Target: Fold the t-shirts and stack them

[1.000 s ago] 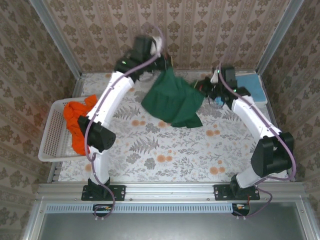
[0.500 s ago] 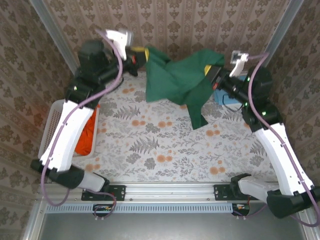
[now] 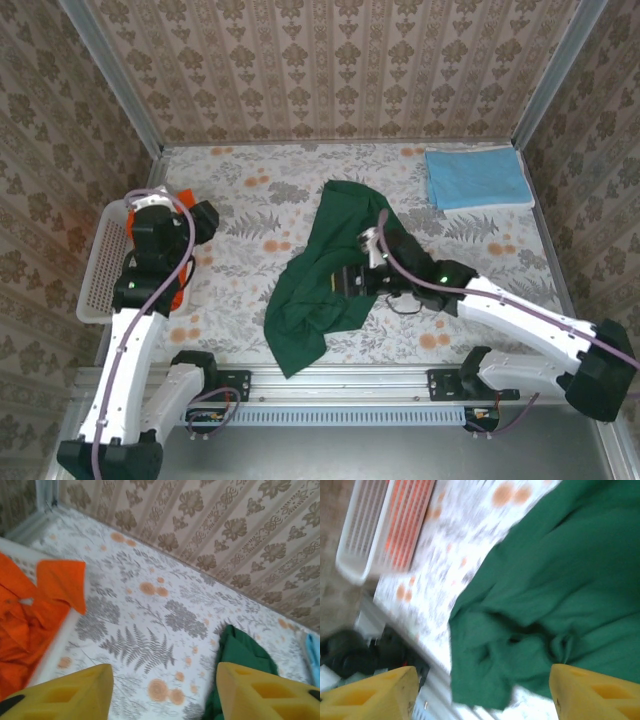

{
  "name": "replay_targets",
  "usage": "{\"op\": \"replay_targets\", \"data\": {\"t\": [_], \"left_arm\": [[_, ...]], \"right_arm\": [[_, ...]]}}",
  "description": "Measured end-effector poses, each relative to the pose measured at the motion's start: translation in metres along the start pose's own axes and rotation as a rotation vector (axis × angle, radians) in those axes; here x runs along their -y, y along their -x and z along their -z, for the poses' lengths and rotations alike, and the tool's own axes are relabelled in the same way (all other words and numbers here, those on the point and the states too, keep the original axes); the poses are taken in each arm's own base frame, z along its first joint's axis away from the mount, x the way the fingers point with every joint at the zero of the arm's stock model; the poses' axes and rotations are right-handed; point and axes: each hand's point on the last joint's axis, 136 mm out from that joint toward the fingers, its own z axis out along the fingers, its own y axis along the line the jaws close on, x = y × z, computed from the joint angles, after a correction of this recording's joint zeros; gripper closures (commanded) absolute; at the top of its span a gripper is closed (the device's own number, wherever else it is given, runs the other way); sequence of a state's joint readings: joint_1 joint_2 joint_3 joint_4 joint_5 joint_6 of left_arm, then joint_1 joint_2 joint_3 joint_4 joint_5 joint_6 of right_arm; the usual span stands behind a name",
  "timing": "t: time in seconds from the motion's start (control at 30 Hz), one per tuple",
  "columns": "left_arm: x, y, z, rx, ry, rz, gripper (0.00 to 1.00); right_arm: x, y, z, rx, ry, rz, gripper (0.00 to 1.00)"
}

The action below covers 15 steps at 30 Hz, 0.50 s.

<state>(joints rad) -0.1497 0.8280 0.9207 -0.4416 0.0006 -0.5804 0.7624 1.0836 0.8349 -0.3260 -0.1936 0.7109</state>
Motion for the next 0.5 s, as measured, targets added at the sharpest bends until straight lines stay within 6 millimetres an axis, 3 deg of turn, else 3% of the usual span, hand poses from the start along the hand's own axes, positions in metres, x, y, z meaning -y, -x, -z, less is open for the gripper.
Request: {"op": "replay_targets", "data": {"t": [0.07,0.13,0.23,0.33,0.4,0.5], "left_arm": [[0.011,-0.006,-0.021,-0.081,-0.023,0.0,0.29],[0.037,-0.015,-0.049,-0.181,-0.061,-0.036,0.2],[0.088,-0.046,-0.091,-0.349,-0.123,-0.153,0.12],[0.146,-0.092,-0.13,-0.504,-0.184,-0.292,0.1],[0.175,-0.123,-0.155,-0.582,-0.204,-0.372,0.1],[0.209,-0.173,-0.191,-0.685,-0.22,-0.486,0.09]], "right_arm": [[0.024,0.038,0.022,0.143,-0.05,-0.065,0.28],[0.055,0.071,0.043,0.265,-0.132,-0.131,0.28],[0.092,0.097,0.04,0.291,-0.263,-0.184,0.29],[0.133,0.105,0.013,0.229,-0.379,-0.22,0.32],[0.17,0.097,-0.003,0.169,-0.46,-0.268,0.34],[0.223,0.085,-0.011,0.114,-0.561,-0.365,0.36]]}}
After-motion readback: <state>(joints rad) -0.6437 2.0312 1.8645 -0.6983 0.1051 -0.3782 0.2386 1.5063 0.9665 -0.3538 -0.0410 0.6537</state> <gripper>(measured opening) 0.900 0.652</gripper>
